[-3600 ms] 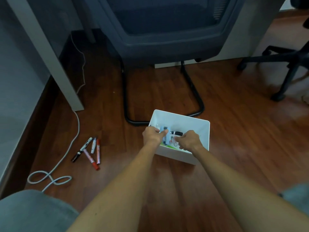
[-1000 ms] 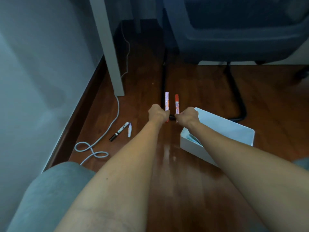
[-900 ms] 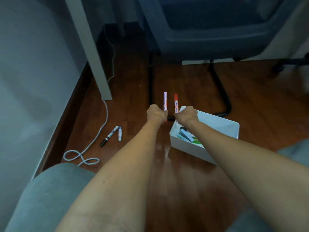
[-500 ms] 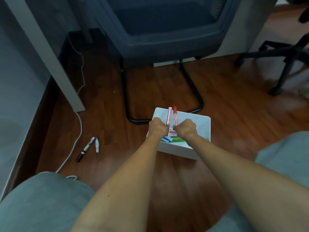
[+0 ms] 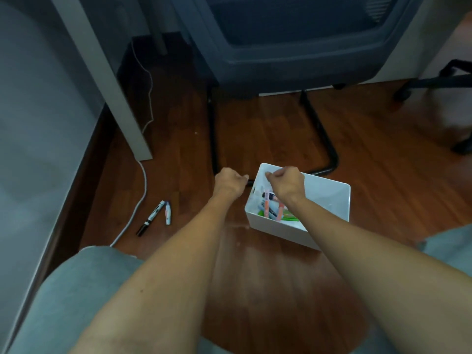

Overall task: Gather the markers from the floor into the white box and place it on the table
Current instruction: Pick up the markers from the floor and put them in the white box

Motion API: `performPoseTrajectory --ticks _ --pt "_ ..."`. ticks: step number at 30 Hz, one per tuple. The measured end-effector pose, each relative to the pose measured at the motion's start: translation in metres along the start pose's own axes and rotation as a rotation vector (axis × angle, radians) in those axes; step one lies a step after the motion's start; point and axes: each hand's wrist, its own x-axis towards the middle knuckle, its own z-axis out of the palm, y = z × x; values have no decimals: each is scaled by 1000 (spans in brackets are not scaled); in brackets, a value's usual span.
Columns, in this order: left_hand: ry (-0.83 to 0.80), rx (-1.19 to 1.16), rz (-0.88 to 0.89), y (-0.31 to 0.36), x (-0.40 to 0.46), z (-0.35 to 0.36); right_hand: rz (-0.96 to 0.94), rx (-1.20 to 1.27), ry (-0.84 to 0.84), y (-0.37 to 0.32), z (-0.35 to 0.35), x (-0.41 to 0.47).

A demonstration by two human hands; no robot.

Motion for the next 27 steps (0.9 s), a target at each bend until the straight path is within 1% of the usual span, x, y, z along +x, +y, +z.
performPoseTrajectory --ticks 3,7,11,13,17,21,24,27 --pt "81 9 -32 -26 16 -40 -84 57 -57 -21 34 5" --pt "191 35 -103 -72 29 -87 -173 47 -165 -40 90 -4" --pt "272 45 -180 -125 28 -115 -166 39 -327 -32 148 -17" --pt "314 38 -213 -149 26 -121 -143 27 -389 -23 177 -23" --pt "395 -8 -295 -192 30 -124 -106 -9 -459 -10 225 -30" --pt "462 40 -352 -242 40 -128 -73 -22 -533 3 274 -27" --pt "466 105 -322 -273 49 -126 -28 9 -578 13 301 -26" --pt "438 142 -285 -296 60 -121 -42 79 -528 13 323 -24"
